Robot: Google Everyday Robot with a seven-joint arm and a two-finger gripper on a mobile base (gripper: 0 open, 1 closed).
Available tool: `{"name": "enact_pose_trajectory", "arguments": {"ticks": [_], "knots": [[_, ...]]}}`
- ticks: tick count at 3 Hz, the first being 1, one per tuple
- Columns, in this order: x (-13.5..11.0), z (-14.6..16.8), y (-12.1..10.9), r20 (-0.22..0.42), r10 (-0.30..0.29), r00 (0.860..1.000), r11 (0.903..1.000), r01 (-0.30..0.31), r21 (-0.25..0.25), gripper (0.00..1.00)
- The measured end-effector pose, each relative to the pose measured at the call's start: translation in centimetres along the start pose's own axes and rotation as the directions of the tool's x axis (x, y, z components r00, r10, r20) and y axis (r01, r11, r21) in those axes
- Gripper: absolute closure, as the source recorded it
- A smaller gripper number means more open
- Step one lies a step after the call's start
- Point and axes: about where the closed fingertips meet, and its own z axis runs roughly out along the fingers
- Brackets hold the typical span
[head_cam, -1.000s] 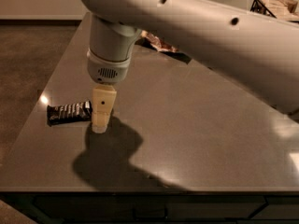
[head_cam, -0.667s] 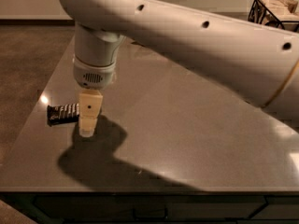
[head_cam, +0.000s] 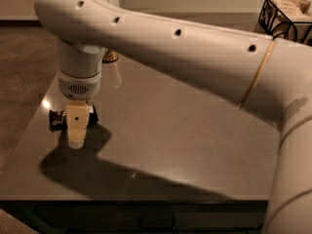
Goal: Pick rxbar chocolate
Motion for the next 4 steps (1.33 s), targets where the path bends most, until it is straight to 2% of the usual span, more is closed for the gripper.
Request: {"name": "enact_pose_trajectory", "arguments": {"ticks": [1,2,4], "knots": [[-0.57,1.23,-0.43,-0.020,-0.020,1.000,0.9998,0.020,-0.010,0.16],[-0.79,1.97,-0.74,-0.039,-0.035,0.999,0.9992,0.034,-0.021,0.38],[-0.78,1.54,-1.06,-0.052,-0.039,0.998,0.9988,0.038,-0.033,0.86]]}}
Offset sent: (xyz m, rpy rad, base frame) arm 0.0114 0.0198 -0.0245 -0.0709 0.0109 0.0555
